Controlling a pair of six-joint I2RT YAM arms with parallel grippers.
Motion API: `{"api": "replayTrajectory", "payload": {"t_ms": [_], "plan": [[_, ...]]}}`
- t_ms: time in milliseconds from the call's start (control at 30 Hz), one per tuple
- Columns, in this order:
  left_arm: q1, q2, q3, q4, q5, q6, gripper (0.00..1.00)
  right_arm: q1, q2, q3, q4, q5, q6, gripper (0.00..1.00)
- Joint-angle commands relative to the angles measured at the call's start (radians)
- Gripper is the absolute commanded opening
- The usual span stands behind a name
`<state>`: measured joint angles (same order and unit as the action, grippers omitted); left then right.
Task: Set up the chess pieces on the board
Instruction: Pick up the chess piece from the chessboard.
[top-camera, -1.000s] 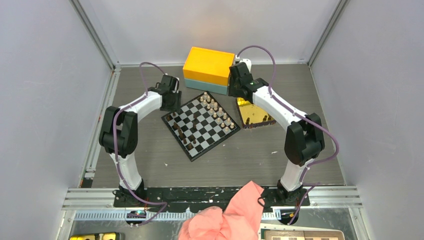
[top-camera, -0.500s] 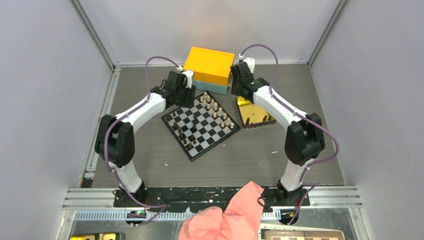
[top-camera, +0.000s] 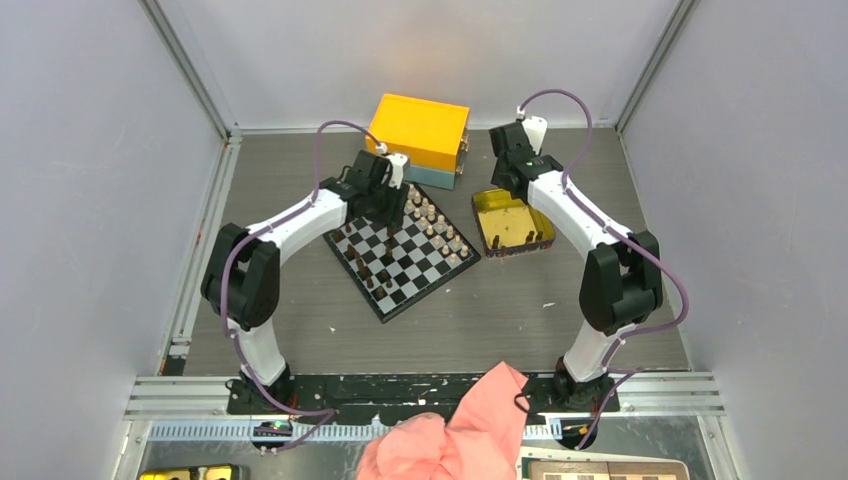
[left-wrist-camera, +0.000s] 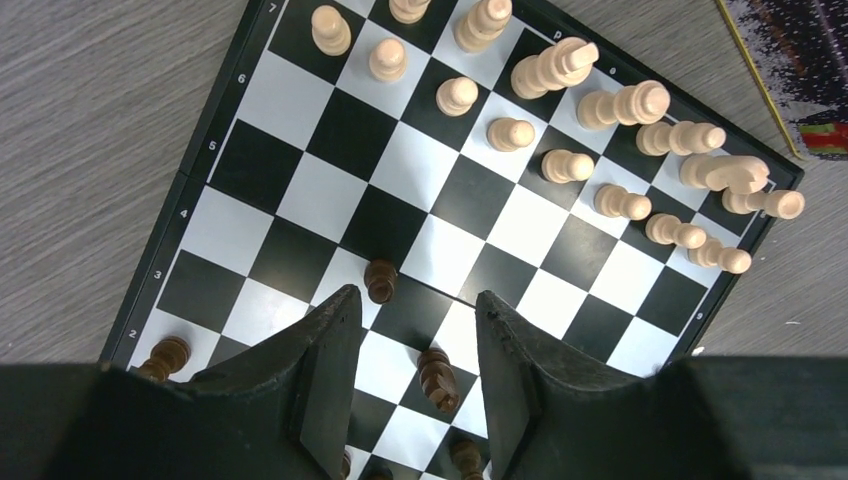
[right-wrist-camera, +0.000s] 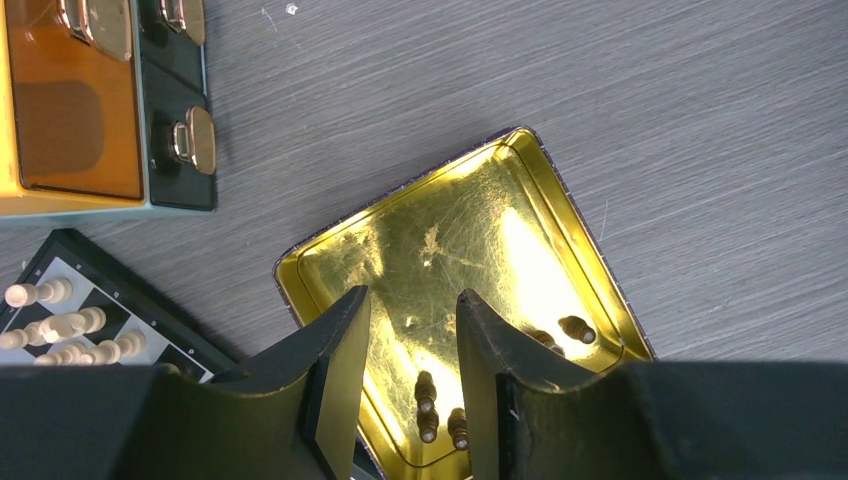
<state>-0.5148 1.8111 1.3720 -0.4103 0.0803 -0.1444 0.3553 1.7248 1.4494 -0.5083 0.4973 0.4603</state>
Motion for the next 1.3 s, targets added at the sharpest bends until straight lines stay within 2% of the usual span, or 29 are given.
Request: {"api": "replayTrajectory", "payload": {"t_ms": [0,667,1133,1267], "plan": [[0.003,0.011,0.025,0.006,-0.004,0.012,0.47,0.002,-0.058,0.001,0.02,0.019,0.024,0.43],[0.004,0.108,0.043,-0.001,-0.046,0.006,0.41,-0.002,-0.044,0.008,0.024,0.003,0.015,0.43],[0.006,0.1,0.047,-0.018,-0.073,0.003,0.16,-0.003,-0.045,-0.003,0.028,-0.004,0.021,0.43],[0.008,0.071,0.044,-0.019,-0.121,0.003,0.08,-0.003,-0.05,-0.004,0.028,-0.005,0.021,0.43]]}}
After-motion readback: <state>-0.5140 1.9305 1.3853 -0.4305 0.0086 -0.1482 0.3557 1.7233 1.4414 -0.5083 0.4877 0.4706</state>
